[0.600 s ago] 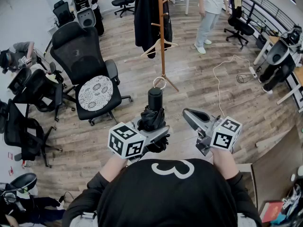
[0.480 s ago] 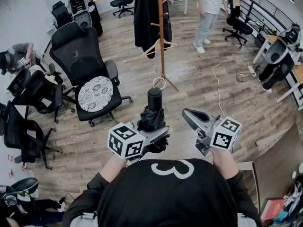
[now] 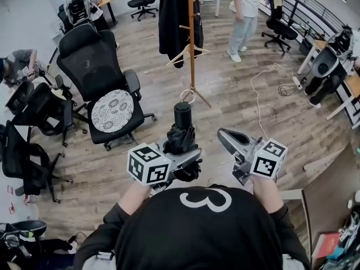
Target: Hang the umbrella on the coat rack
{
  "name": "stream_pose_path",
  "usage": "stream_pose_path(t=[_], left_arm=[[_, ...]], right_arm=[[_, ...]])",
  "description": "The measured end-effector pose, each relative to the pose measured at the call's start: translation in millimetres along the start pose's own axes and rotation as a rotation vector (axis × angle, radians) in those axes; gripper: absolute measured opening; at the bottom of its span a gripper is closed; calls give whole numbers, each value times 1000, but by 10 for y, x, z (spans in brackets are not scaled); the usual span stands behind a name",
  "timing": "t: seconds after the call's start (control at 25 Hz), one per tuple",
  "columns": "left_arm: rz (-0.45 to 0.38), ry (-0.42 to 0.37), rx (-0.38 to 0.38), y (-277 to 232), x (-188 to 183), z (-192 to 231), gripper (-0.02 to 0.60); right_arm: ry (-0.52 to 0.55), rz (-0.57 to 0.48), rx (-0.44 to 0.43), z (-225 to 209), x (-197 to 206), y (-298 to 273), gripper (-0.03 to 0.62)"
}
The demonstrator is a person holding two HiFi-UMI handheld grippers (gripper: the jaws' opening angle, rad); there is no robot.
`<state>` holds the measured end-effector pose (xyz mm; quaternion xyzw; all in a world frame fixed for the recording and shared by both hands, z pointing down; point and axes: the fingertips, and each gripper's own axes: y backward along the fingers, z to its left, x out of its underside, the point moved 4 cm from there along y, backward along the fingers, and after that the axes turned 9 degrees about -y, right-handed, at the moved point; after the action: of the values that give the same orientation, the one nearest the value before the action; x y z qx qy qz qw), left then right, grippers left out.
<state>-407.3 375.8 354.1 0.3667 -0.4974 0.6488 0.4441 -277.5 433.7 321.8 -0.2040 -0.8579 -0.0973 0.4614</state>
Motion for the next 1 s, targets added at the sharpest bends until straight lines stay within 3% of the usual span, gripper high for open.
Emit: stream_pose_path(t=[0.44, 1.0], left_arm=[[35, 6, -35, -301, -99, 257, 270], [57, 42, -84, -1418, -674, 1065, 270]], right_arm=[[-43, -3, -47, -435, -190, -163, 28], [-80, 29, -85, -1738, -1057, -392, 28]])
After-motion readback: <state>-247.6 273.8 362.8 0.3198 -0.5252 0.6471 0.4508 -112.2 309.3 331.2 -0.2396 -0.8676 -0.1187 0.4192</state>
